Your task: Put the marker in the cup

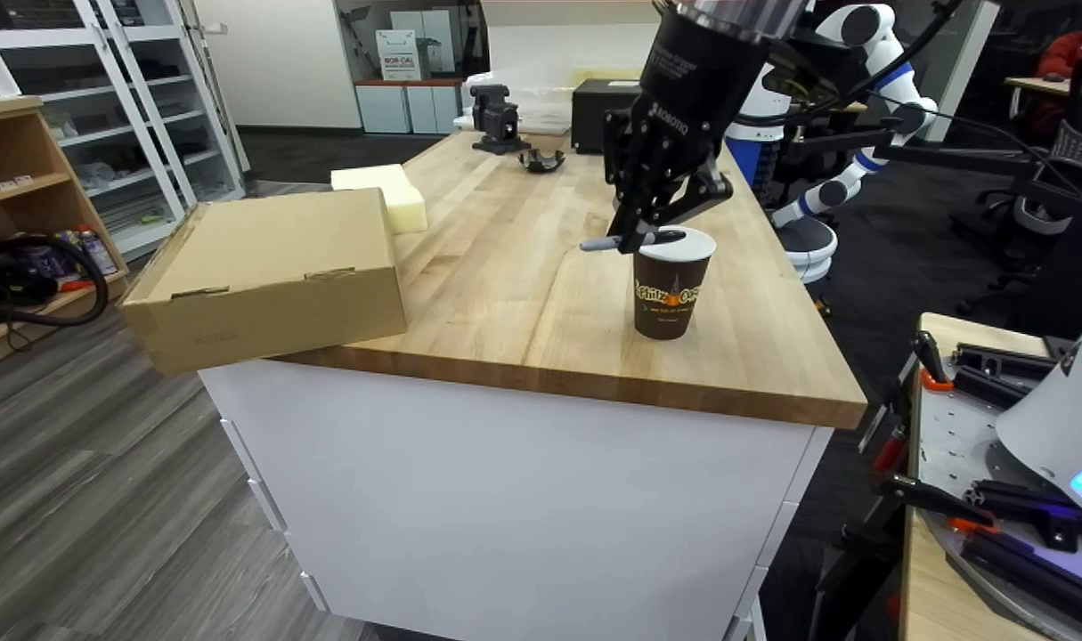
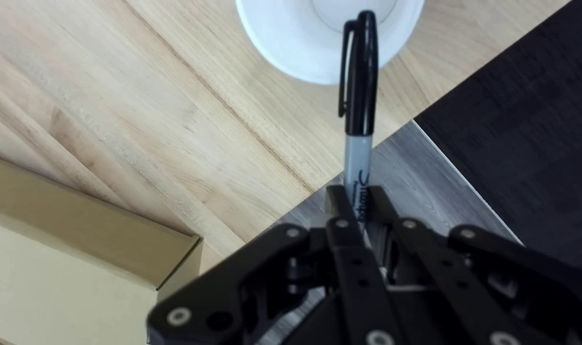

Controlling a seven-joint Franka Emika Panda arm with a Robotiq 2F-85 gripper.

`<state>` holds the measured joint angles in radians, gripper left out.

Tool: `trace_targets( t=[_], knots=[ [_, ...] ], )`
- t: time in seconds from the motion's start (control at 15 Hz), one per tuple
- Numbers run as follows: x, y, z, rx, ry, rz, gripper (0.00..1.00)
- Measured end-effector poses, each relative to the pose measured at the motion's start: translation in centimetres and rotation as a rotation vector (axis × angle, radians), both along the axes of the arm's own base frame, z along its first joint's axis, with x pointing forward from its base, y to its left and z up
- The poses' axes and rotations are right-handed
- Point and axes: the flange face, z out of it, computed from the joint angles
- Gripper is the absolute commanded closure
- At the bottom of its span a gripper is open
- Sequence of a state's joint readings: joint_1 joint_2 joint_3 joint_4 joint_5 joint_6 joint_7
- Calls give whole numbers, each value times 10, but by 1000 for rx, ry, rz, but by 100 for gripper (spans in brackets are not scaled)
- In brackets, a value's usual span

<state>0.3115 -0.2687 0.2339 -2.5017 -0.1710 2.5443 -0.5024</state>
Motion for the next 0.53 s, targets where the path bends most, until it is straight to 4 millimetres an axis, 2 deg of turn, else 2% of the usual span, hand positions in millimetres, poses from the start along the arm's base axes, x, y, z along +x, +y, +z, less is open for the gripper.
trace_targets(
  t=[0.53],
  knots=[
    [-12, -20, 3, 24, -8, 8, 97]
  ],
)
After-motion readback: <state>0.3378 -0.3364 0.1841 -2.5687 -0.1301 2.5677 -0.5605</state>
